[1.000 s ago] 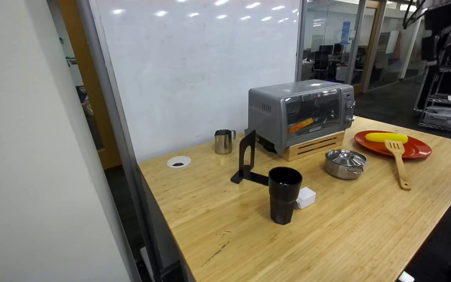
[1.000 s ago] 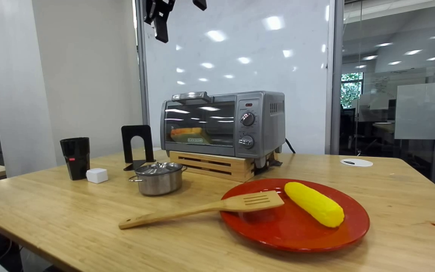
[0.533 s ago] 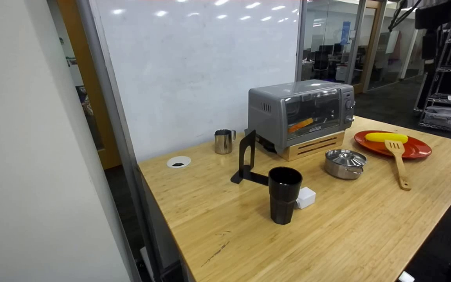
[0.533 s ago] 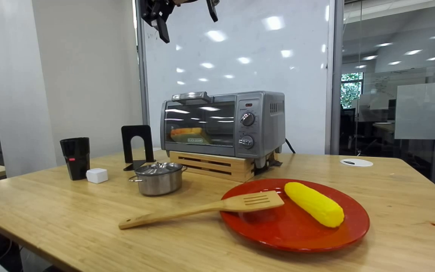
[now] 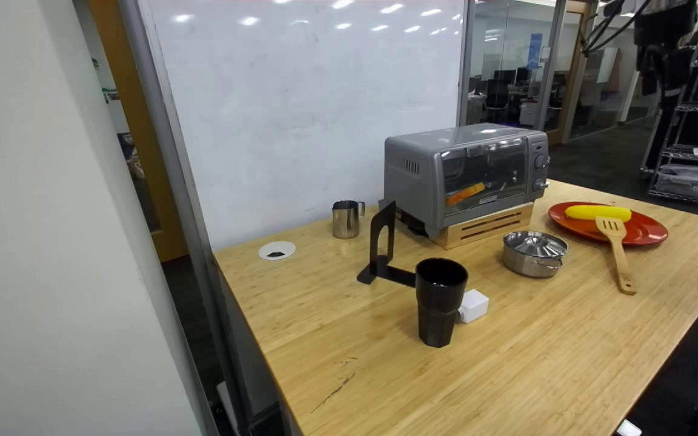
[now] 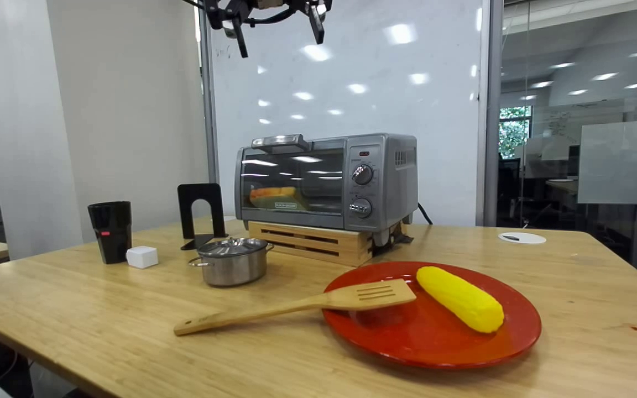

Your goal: Turn the top knob on the microwave to the left

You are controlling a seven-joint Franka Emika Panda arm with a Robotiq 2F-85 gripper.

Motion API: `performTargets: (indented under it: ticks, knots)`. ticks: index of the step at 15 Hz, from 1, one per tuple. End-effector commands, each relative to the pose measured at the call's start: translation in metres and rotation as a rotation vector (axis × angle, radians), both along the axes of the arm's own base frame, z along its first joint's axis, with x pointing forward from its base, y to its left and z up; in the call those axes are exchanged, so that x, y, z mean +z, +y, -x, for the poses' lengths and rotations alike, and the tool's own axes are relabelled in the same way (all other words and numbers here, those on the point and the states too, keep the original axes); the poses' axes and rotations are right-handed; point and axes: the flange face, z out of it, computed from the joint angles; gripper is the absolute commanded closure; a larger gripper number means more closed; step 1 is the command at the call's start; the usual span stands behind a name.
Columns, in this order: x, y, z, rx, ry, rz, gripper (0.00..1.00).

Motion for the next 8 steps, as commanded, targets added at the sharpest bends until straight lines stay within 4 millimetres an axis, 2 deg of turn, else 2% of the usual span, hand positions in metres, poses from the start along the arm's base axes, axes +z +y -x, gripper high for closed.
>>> performTargets:
  ticks: [1,3,8]
  knots:
    - [-0.004,-0.001,-0.004,0.168,0.04,0.02,0.0]
    - [-0.004,-0.003,-0.004,0.19,0.038,0.016,0.0]
    - [-0.01,-0.011,0.011,-0.091,0.009,-0.069,0.0]
